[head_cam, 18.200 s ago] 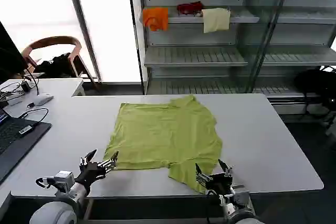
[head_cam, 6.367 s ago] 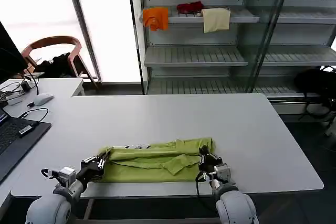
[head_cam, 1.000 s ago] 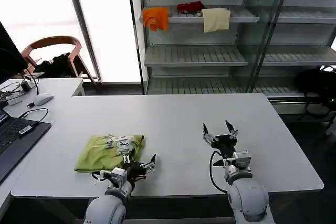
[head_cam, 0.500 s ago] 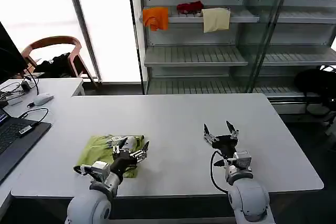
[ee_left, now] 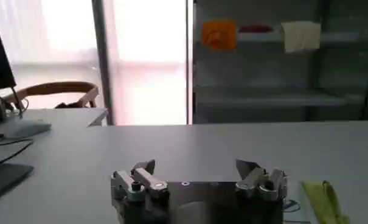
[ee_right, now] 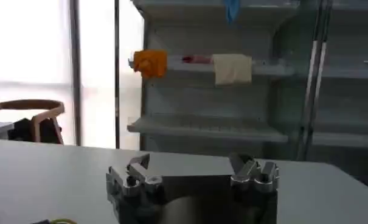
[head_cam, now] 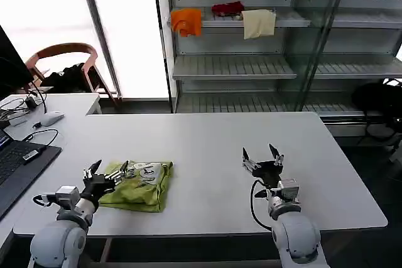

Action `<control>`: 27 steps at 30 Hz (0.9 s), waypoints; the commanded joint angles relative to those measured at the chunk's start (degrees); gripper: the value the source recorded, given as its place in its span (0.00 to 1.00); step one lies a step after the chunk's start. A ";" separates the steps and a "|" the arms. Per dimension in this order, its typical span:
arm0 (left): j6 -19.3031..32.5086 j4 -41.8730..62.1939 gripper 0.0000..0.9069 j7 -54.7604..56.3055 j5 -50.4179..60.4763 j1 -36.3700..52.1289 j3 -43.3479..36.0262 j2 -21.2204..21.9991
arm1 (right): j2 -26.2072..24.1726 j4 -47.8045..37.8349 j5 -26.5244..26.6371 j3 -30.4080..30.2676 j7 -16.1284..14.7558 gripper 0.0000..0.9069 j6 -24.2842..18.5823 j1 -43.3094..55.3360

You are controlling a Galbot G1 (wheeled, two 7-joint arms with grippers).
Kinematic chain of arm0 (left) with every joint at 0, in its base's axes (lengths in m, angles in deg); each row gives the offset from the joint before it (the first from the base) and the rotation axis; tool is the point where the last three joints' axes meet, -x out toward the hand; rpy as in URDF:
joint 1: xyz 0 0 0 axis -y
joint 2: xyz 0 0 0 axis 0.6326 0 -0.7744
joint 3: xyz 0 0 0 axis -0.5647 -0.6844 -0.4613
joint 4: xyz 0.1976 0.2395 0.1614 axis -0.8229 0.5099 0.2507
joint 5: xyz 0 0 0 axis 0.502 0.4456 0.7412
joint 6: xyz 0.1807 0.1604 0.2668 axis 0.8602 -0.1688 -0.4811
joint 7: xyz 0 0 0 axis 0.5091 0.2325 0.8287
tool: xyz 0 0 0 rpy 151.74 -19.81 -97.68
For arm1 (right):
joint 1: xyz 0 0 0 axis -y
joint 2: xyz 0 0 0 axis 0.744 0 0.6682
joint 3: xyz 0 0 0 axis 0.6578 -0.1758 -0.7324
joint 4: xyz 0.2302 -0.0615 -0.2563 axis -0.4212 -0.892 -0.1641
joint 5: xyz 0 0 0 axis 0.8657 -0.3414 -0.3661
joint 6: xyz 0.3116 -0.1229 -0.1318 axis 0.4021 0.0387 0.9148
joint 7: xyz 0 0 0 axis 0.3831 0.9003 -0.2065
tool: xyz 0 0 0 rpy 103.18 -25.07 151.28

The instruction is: Fold and organize the clothes.

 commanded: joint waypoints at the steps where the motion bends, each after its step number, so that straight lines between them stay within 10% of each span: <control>1: 0.40 8.03 1.00 -0.36 -0.09 -0.04 3.45 -0.40 | -0.10 0.19 -0.05 0.11 0.01 1.00 0.03 -0.11; 16: 0.51 11.62 1.00 -0.48 -3.58 0.48 3.61 -0.40 | -0.16 -0.49 -0.09 0.40 -0.24 1.00 -0.39 -0.32; 19: -0.19 11.50 0.76 -0.60 -5.61 0.18 3.35 -0.16 | -0.06 -0.66 -0.11 0.34 -0.20 1.00 -0.41 -0.18; 20: -0.32 11.47 0.41 -0.62 -5.92 0.18 3.29 -0.06 | -0.06 -0.68 -0.12 0.34 -0.20 1.00 -0.42 -0.16; 22: -0.67 11.35 0.14 -0.82 -6.67 0.23 3.17 0.07 | -0.10 -0.71 -0.13 0.33 -0.17 1.00 -0.42 -0.10; 27: -1.33 10.62 0.02 -1.50 -8.21 0.16 3.00 0.20 | -0.22 -0.77 -0.13 0.49 -0.11 1.00 -0.36 0.15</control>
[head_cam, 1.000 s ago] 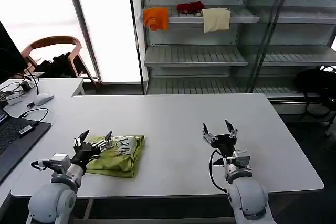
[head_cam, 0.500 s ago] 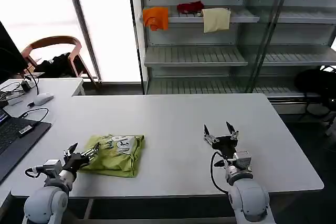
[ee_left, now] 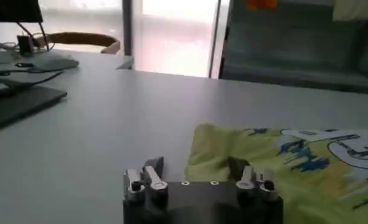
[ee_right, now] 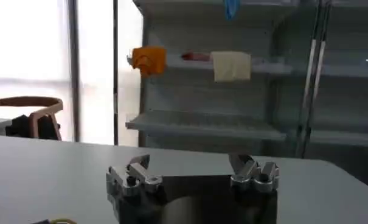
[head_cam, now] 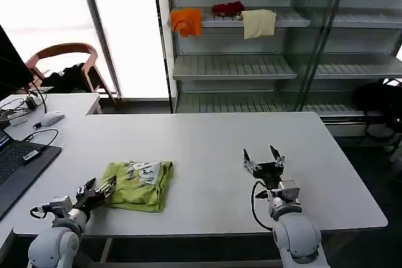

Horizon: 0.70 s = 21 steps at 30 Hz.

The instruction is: Fold and organize the clothes.

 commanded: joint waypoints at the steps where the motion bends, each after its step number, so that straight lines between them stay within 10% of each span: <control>1: -1.44 0.60 0.02 -0.59 -4.06 -0.22 0.21 0.17 | 0.02 -0.12 -0.04 0.05 0.09 1.00 0.04 0.09; 21: 6.00 -3.79 0.00 -1.89 -0.72 -1.27 1.61 0.59 | 0.02 -0.24 -0.18 0.41 0.46 1.00 0.13 0.52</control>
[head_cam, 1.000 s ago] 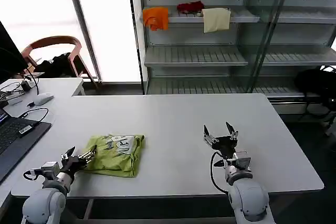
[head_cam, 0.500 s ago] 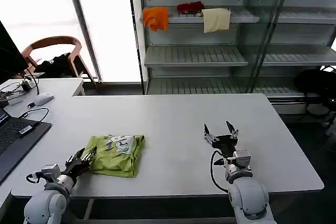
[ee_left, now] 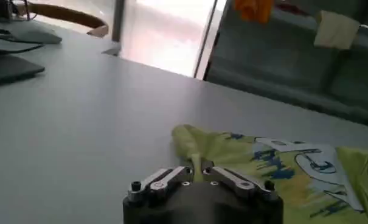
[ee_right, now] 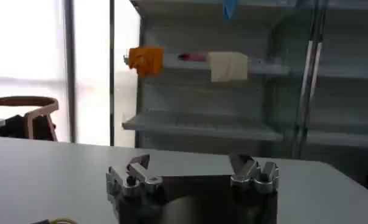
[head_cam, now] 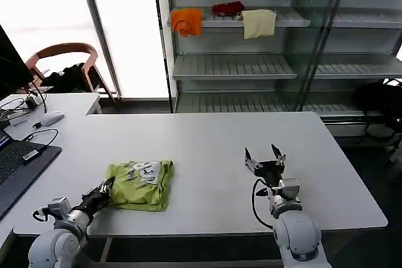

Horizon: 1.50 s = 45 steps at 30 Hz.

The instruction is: Fold and organize the clothes.

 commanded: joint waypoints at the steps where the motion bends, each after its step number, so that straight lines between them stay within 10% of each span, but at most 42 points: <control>1: 7.15 -2.55 0.00 -2.12 10.20 -0.47 1.41 -0.38 | -0.06 0.17 0.06 0.07 0.05 1.00 0.01 -0.05; 29: 12.10 -4.51 0.01 -12.24 49.75 6.24 10.26 -21.82 | -0.73 -0.04 1.79 1.32 0.33 1.00 -1.47 -1.28; 34: 12.82 -13.14 0.01 -13.20 61.13 1.60 4.70 -17.15 | -1.40 -0.75 2.72 2.75 0.32 1.00 -2.29 -1.97; 40: 18.08 -9.25 0.02 -10.85 79.35 -2.94 -13.33 0.26 | -2.24 -1.79 3.74 4.38 0.59 1.00 -2.95 -3.05; 45: 15.95 -8.59 0.02 -9.73 81.67 -0.91 -21.11 3.01 | -2.38 -1.69 3.76 4.93 0.91 1.00 -3.03 -3.46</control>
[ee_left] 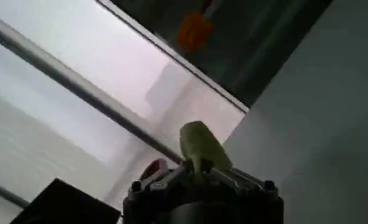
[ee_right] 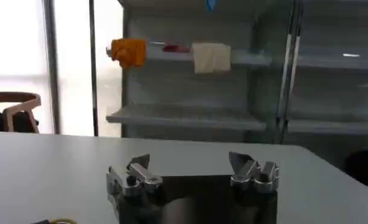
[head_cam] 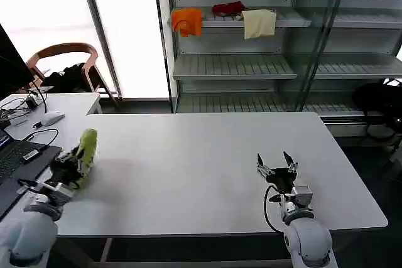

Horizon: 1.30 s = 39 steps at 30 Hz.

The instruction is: Fold and organize the clothes.

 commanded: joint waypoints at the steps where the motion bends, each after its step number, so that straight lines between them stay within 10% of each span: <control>1: 0.64 -1.29 0.02 1.28 19.26 -1.11 -19.80 11.82 | -0.22 0.10 0.41 0.94 0.11 1.00 -0.20 -0.56; 8: -5.24 -2.20 0.08 2.44 5.71 2.23 -22.80 10.69 | 0.00 1.27 -0.16 0.12 -0.05 1.00 0.09 -0.85; 10: -6.97 -1.86 0.92 4.44 1.29 2.95 -23.82 10.56 | 0.45 1.61 -0.63 -0.70 -0.08 1.00 0.34 -0.56; 11: -8.15 -1.63 1.00 4.91 -1.40 3.26 -24.53 10.63 | 0.72 1.70 -0.87 -0.98 -0.15 1.00 0.64 -0.40; 18: -12.18 0.80 1.00 12.71 -23.71 7.14 -29.27 12.07 | 2.68 2.82 -0.58 -4.65 -1.29 1.00 3.20 0.67; 24: -11.85 -3.64 1.00 13.00 -28.12 7.37 -27.60 11.36 | 4.20 4.05 10.79 -8.66 -3.22 1.00 13.40 1.37; 31: -12.28 -7.47 1.00 13.23 -31.72 5.58 -17.66 8.46 | 3.68 0.84 36.02 -22.21 7.51 1.00 14.15 4.87; 39: -10.37 -7.20 1.00 13.26 -33.06 0.91 -10.85 8.20 | 8.79 -6.98 43.16 -29.47 11.50 1.00 14.16 10.55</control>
